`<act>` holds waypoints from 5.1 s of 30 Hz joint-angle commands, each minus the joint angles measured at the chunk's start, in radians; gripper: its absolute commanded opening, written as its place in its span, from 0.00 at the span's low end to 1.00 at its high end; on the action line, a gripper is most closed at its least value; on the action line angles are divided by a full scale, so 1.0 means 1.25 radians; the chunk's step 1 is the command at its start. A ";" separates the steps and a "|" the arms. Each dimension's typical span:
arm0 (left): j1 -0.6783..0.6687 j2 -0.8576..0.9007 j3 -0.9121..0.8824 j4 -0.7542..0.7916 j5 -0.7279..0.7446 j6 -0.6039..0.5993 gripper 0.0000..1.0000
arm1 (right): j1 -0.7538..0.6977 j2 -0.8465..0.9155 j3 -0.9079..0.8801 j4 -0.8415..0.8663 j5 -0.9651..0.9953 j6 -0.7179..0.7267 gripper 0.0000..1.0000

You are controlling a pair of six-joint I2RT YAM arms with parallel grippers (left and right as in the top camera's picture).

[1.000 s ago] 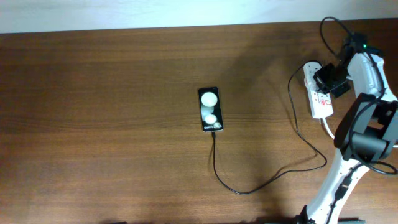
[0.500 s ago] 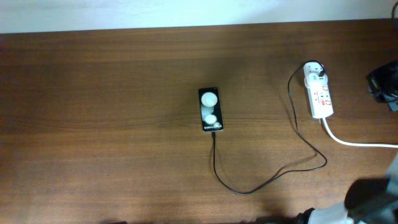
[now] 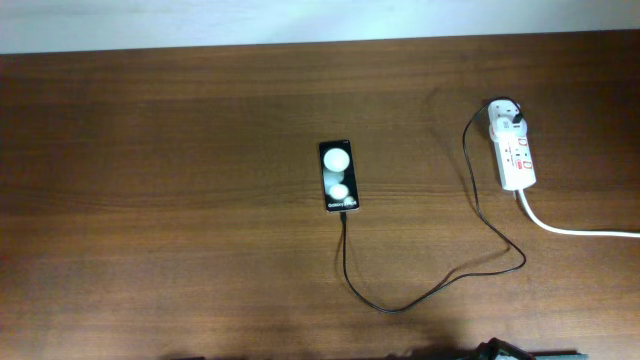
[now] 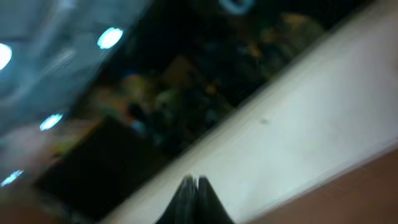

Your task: Plug charger to phone and switch on socket

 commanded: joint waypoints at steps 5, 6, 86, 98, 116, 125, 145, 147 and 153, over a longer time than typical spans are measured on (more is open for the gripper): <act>0.000 -0.012 0.003 0.002 -0.011 -0.008 0.99 | 0.284 -0.028 -0.002 -0.036 0.070 -0.152 0.13; 0.000 -0.012 0.003 0.002 -0.011 -0.008 0.99 | 0.359 -0.057 -0.020 -0.043 0.127 -0.201 0.14; 0.000 -0.008 -0.968 1.158 0.161 0.196 0.99 | 0.402 -0.853 -0.534 0.219 0.333 -0.246 0.23; 0.000 -0.008 -0.968 1.158 0.161 0.196 0.99 | 0.448 -0.853 -0.535 0.224 0.322 -0.247 0.81; 0.000 -0.008 -0.968 1.158 0.161 0.196 0.99 | 0.446 -0.852 -1.109 0.363 0.593 -0.246 0.99; 0.000 -0.008 -0.968 1.158 0.161 0.196 0.99 | 0.446 -0.852 -1.379 0.447 0.590 -0.247 0.99; 0.000 -0.008 -0.968 1.158 0.161 0.196 0.99 | 0.446 -0.852 -1.503 0.500 0.590 -0.247 0.99; 0.000 -0.008 -0.968 1.158 0.161 0.196 0.99 | 0.446 -0.853 -1.504 0.502 0.590 -0.247 0.99; 0.000 -0.008 -0.968 1.158 0.161 0.196 0.99 | 0.445 -0.854 -1.512 0.526 0.641 -0.327 0.99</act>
